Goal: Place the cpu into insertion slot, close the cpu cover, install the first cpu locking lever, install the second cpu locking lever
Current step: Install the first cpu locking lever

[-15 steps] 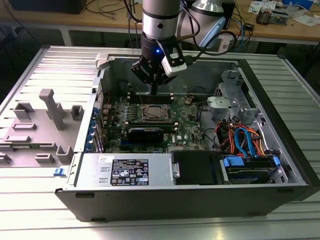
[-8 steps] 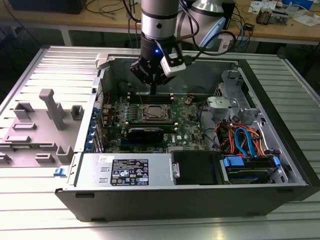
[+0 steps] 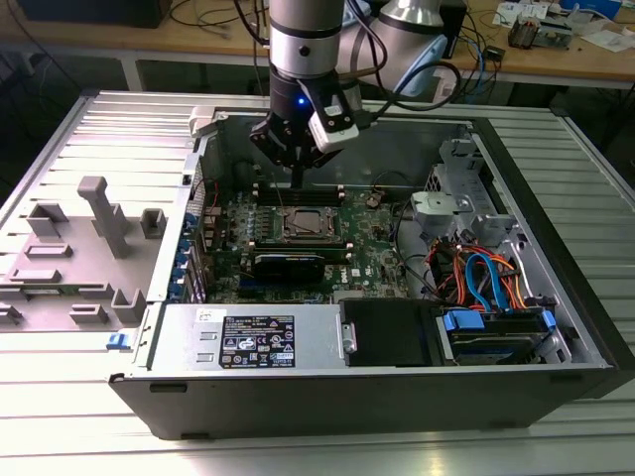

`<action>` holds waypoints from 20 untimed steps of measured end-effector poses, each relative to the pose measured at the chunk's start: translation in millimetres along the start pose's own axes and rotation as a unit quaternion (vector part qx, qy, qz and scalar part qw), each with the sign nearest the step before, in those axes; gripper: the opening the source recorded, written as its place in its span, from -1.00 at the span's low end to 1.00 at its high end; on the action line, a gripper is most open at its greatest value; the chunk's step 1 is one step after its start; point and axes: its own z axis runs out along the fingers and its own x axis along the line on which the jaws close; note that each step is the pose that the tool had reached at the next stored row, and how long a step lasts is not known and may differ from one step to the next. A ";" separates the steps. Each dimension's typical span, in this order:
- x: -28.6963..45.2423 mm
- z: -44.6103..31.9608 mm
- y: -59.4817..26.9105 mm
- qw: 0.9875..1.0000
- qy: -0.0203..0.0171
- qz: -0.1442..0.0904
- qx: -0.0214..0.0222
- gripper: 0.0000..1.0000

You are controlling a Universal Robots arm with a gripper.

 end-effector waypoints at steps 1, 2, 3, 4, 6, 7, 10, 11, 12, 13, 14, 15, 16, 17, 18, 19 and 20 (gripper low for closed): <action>0.8 0.0 0.0 1.000 0.000 0.000 0.000 -0.79; 1.2 0.0 -0.1 1.000 -0.001 0.000 0.000 -0.79; 1.6 0.0 -0.1 1.000 -0.001 0.000 0.000 -0.79; 1.9 0.0 -0.1 1.000 -0.002 0.000 0.000 -0.79; 2.1 0.0 -0.2 1.000 -0.002 -0.001 0.000 -0.79; 2.1 0.0 -0.2 1.000 -0.002 -0.001 0.000 -0.79; 2.2 0.0 -0.2 1.000 -0.002 -0.002 0.000 -0.79; 2.2 0.0 -0.2 1.000 -0.002 -0.003 0.000 -0.79; 2.3 0.0 -0.2 1.000 -0.002 -0.004 0.000 -0.79; 2.9 0.0 -0.3 1.000 -0.002 -0.005 0.000 -0.79; 3.4 0.1 -0.3 1.000 -0.003 -0.006 0.000 -0.79; 4.0 0.1 -0.4 1.000 -0.003 -0.006 0.000 -0.79; 5.8 0.1 -0.5 1.000 -0.003 -0.006 0.000 -0.79; 7.8 0.2 -0.6 1.000 -0.003 -0.007 0.000 -0.79; 10.2 0.3 -0.7 1.000 -0.003 -0.007 0.000 -0.79; 11.9 0.5 -0.7 1.000 -0.003 -0.008 0.000 -0.79; 12.8 0.6 -0.7 1.000 -0.003 -0.008 0.000 -0.79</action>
